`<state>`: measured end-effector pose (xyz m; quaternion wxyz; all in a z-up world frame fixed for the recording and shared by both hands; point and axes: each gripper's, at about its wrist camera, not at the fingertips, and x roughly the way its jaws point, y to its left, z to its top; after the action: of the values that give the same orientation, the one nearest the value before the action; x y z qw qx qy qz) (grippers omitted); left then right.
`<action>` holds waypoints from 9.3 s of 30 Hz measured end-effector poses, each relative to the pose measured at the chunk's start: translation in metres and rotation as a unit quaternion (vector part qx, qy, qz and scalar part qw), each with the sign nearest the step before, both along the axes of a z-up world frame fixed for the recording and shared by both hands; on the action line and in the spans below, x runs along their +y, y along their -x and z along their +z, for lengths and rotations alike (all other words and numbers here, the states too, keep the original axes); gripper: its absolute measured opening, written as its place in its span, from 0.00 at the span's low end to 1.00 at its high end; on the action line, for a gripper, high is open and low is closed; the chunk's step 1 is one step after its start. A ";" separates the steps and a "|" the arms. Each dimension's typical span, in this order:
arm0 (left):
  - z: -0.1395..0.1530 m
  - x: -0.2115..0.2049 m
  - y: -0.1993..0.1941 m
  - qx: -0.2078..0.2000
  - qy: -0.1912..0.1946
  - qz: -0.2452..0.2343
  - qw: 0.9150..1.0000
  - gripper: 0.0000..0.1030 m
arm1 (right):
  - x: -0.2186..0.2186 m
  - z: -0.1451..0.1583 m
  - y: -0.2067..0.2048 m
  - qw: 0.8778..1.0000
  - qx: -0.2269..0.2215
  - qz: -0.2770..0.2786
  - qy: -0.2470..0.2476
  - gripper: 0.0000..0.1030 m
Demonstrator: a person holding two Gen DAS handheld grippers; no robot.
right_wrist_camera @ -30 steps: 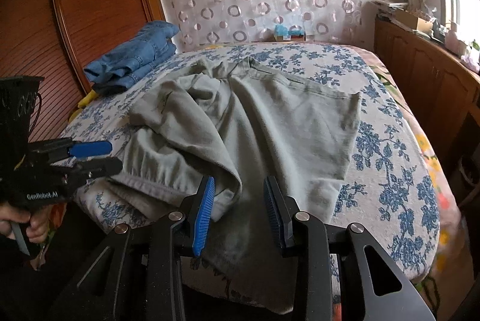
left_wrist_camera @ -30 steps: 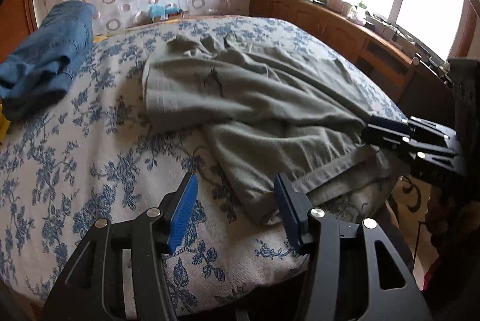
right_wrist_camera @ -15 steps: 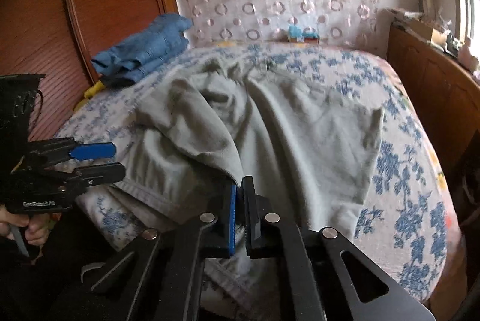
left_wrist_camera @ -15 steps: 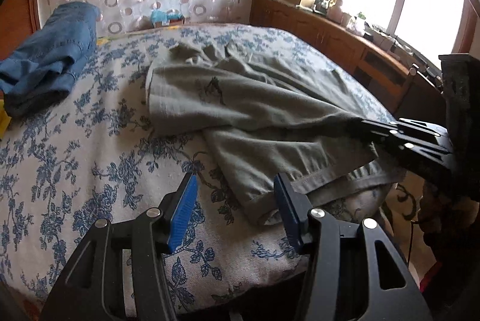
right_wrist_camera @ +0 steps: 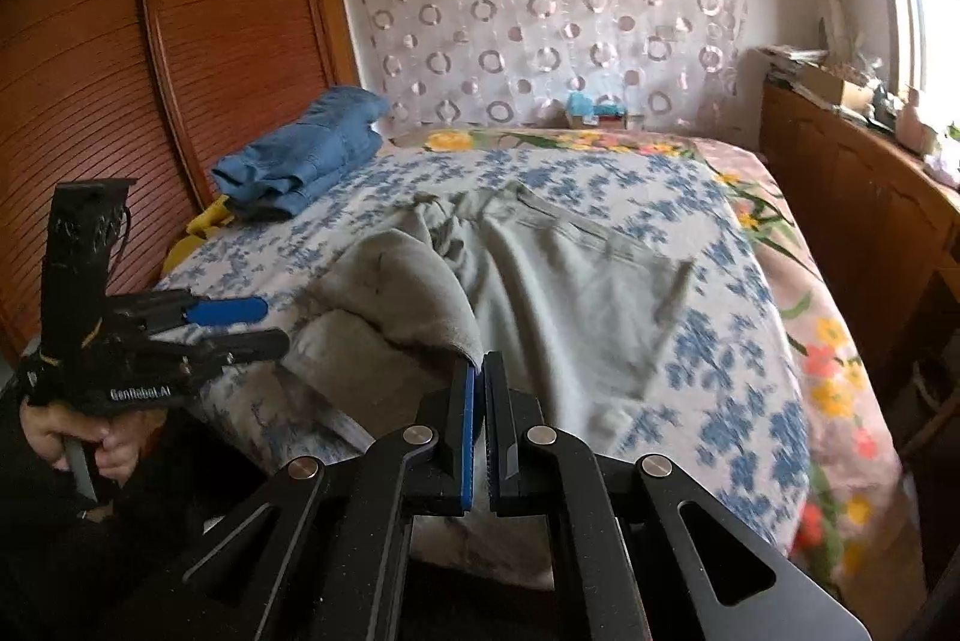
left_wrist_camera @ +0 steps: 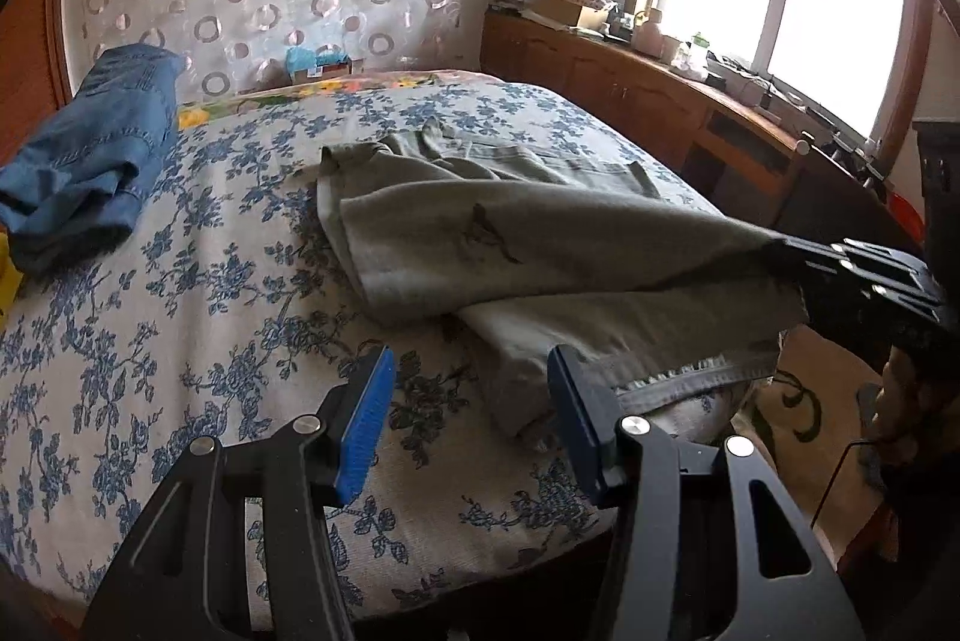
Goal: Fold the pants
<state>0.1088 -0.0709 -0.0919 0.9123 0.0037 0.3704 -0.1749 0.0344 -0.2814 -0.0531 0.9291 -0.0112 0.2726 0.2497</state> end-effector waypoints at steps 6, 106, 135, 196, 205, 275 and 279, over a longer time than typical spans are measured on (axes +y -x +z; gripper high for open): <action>0.004 -0.006 -0.003 -0.004 0.000 -0.004 1.000 0.52 | -0.021 -0.009 0.019 1.000 0.012 -0.018 0.012 0.02; 0.013 0.045 0.006 -0.028 0.016 0.054 0.998 0.52 | 0.018 0.000 -0.194 0.987 0.059 -0.113 0.101 0.13; 0.000 0.021 0.002 -0.009 0.008 0.032 0.999 0.52 | -0.027 -0.020 -0.194 0.984 0.049 -0.145 0.090 0.34; -0.011 0.006 -0.021 0.007 0.011 -0.011 1.000 0.52 | -0.002 0.008 -0.118 0.996 0.027 -0.024 0.076 0.35; -0.009 -0.002 0.003 0.004 -0.022 -0.022 0.999 0.52 | -0.017 -0.002 -0.051 0.997 0.019 -0.040 0.064 0.35; -0.027 -0.037 0.011 0.018 -0.040 -0.076 0.996 0.15 | -0.020 -0.053 -0.013 0.997 0.064 -0.036 0.031 0.15; -0.018 -0.037 0.013 0.007 -0.032 -0.076 0.997 0.13 | -0.019 -0.054 -0.014 0.997 0.064 -0.032 0.022 0.07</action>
<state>0.0959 -0.1075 -0.1100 0.8933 0.0593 0.3806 -0.2316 0.0481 -0.3007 -0.1072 0.9168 -0.0073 0.3369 0.2141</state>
